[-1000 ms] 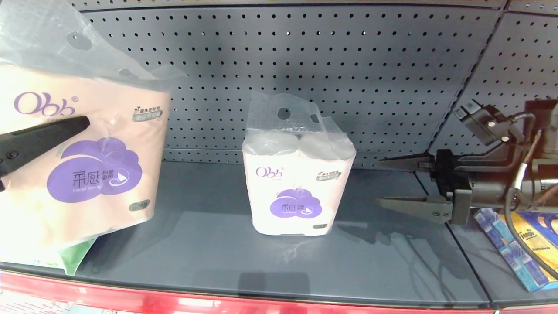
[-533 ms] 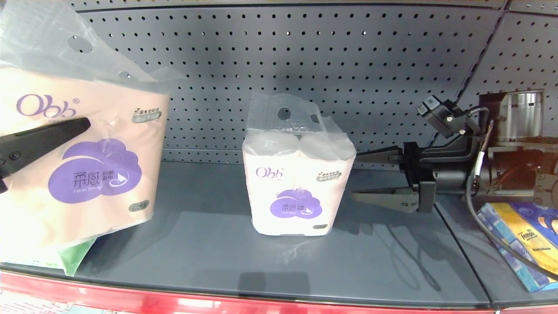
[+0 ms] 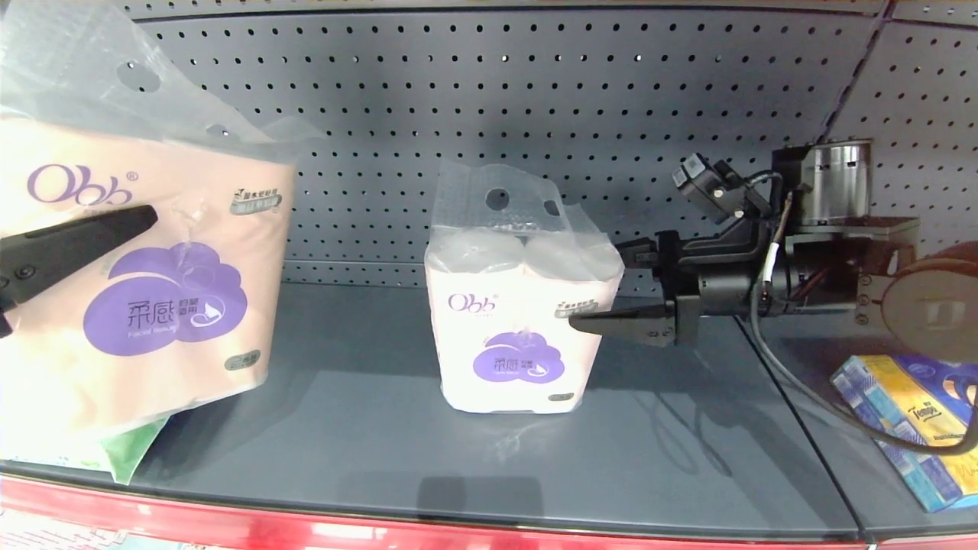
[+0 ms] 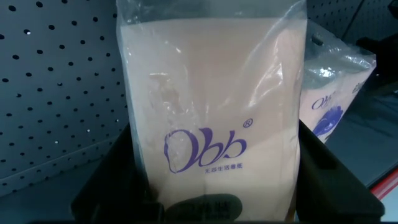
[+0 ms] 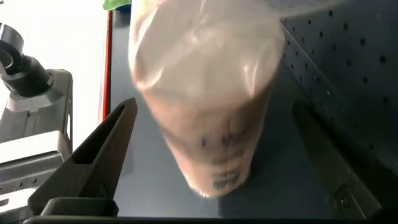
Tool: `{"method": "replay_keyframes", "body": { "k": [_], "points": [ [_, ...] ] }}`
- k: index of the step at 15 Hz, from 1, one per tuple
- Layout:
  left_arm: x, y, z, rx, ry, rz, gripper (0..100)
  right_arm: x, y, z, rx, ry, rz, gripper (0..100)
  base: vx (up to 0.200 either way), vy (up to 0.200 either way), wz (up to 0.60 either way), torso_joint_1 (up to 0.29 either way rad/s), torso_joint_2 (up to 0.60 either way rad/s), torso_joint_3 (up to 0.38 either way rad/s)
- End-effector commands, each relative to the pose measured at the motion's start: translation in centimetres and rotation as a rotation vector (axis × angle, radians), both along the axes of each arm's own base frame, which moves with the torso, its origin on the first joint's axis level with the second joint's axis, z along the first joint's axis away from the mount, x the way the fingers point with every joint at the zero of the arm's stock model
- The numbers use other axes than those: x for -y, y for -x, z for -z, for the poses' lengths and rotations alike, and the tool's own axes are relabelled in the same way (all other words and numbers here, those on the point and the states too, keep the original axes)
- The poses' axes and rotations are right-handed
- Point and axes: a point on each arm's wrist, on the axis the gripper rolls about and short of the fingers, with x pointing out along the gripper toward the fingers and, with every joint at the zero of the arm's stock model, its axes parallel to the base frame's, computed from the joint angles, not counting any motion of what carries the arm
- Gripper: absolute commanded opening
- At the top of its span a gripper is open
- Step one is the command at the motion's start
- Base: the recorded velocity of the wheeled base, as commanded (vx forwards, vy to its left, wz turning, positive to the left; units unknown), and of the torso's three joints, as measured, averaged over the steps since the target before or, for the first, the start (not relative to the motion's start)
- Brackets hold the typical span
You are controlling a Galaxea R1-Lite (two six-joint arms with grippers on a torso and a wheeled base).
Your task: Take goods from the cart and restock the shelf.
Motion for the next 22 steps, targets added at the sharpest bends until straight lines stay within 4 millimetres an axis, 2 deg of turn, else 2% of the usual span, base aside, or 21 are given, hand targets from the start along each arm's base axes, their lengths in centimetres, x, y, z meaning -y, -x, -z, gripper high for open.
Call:
{"method": "replay_keyframes", "body": {
  "k": [1, 5, 7, 8, 13, 22],
  "points": [
    [0.0, 0.1, -0.1, 0.006, 0.000, -0.005, 0, -2.0, -0.9, 0.0, 0.009, -0.005, -0.041, 100, 0.000, 0.000, 0.00, 0.000, 0.00, 0.000],
    [0.0, 0.1, -0.1, 0.006, 0.000, -0.005, 0, -3.6, -1.1, 0.0, 0.013, -0.002, -0.061, 100, 0.000, 0.000, 0.00, 0.000, 0.00, 0.000],
    [0.0, 0.2, -0.1, 0.005, 0.000, -0.005, 0, -3.8, -1.2, 0.4, 0.010, 0.006, -0.061, 100, 0.000, 0.000, 0.00, 0.000, 0.00, 0.000],
    [0.0, 0.2, -0.1, 0.005, 0.000, -0.005, 0, -3.8, -1.2, 0.5, 0.007, 0.007, -0.060, 0, 0.000, 0.000, 0.00, 0.000, 0.00, 0.000],
    [0.0, 0.2, -0.1, 0.006, 0.000, -0.005, 0, -3.4, -0.4, 0.5, -0.006, 0.012, -0.053, 0, 0.000, 0.000, 0.00, 0.000, 0.00, 0.000],
    [0.1, 0.5, -0.2, 0.013, 0.000, -0.001, 0, -1.2, 7.0, 1.3, -0.049, 0.052, -0.077, 0, 0.000, 0.000, 0.00, 0.000, 0.00, 0.000]
  ]
}}
